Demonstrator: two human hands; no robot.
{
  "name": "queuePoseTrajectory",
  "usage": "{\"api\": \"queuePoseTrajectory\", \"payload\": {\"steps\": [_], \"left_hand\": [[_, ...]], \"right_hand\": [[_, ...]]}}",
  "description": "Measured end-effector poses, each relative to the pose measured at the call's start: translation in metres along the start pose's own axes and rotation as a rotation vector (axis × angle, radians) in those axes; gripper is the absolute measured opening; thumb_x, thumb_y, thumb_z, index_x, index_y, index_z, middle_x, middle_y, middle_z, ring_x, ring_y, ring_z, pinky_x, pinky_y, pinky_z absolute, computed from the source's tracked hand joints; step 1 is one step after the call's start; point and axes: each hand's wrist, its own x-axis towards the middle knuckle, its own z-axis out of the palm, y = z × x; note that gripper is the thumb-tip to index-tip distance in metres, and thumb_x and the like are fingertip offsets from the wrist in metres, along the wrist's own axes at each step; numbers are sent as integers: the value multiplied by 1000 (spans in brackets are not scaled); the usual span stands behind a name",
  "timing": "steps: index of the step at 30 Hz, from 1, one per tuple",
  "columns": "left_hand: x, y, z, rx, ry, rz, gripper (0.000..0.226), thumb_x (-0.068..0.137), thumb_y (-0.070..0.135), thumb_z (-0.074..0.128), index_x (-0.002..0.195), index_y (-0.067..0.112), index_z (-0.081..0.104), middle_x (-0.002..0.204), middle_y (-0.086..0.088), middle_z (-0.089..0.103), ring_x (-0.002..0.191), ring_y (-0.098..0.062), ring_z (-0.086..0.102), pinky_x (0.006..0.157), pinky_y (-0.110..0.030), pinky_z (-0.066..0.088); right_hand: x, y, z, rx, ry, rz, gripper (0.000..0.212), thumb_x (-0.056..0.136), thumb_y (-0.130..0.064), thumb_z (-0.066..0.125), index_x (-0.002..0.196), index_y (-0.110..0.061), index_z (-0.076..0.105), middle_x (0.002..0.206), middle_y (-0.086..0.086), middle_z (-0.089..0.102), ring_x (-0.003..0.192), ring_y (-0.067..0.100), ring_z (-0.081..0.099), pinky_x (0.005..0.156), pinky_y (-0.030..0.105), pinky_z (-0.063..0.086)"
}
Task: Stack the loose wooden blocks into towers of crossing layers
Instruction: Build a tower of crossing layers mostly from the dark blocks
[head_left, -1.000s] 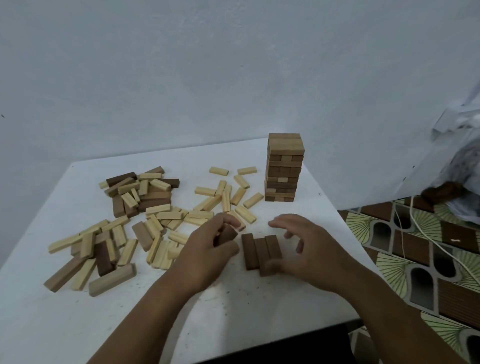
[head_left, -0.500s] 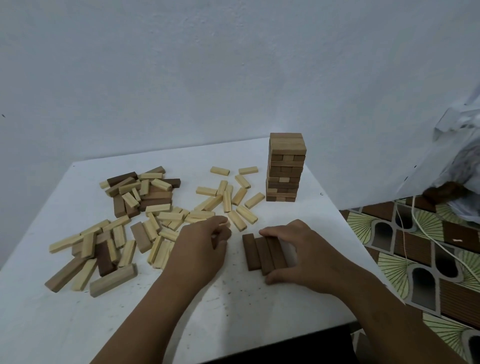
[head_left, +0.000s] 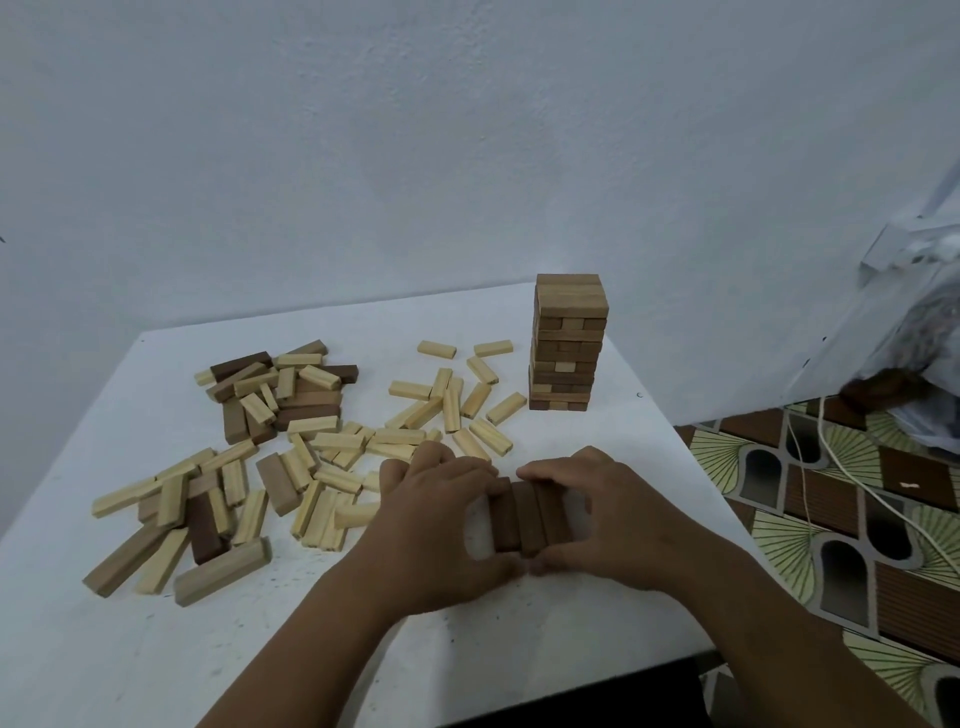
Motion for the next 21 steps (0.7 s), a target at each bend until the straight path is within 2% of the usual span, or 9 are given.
{"api": "queuePoseTrajectory", "payload": {"steps": [2, 4, 8, 11, 14, 17, 21], "left_hand": [[5, 3, -1, 24, -33, -8, 68, 62, 85, 55, 113, 40, 57, 118, 27, 55, 107, -6, 35, 86, -35, 25], [10, 5, -2, 10, -71, -22, 62, 63, 80, 62, 109, 39, 57, 110, 25, 55, 104, -6, 33, 84, -34, 24], [14, 2, -6, -140, -78, -69, 57, 59, 68, 78, 105, 42, 58, 101, 21, 41, 99, -5, 31, 85, -31, 27], [17, -3, -9, -203, -34, -64, 60, 56, 64, 81, 106, 48, 51, 107, 19, 42, 104, -5, 35, 85, -29, 26], [25, -3, -21, -224, 40, 12, 65, 58, 60, 83, 112, 48, 49, 113, 24, 47, 111, -2, 40, 89, -32, 26], [37, 2, -41, -282, 110, 52, 65, 61, 55, 86, 115, 46, 49, 111, 34, 44, 108, 8, 37, 90, -29, 30], [60, 7, -71, -368, 172, 62, 72, 57, 54, 86, 117, 53, 47, 118, 30, 50, 112, 1, 44, 93, -29, 41]], "right_hand": [[1, -1, 1, 9, 6, -19, 82, 59, -58, 83, 132, -48, 47, 118, -15, 52, 106, -1, 48, 84, 16, 41], [3, -1, 1, 28, 10, -19, 83, 58, -58, 84, 131, -49, 47, 117, -15, 54, 105, 1, 50, 84, 17, 43], [5, 0, 0, 54, 30, -25, 83, 56, -58, 85, 129, -52, 46, 117, -19, 56, 105, -1, 52, 84, 15, 46], [5, -4, -8, 54, 80, -36, 85, 56, -60, 86, 131, -48, 46, 121, -21, 58, 105, 0, 53, 80, 16, 49], [6, -14, -27, 65, 141, -88, 87, 53, -60, 87, 129, -47, 48, 121, -22, 59, 103, -1, 53, 72, 14, 48], [10, -29, -53, 42, 198, -128, 86, 52, -57, 90, 127, -50, 48, 119, -22, 59, 99, -10, 50, 69, 7, 44], [17, -49, -94, 41, 261, -162, 87, 52, -42, 95, 128, -40, 53, 116, -18, 59, 91, -22, 48, 69, 0, 38]]}}
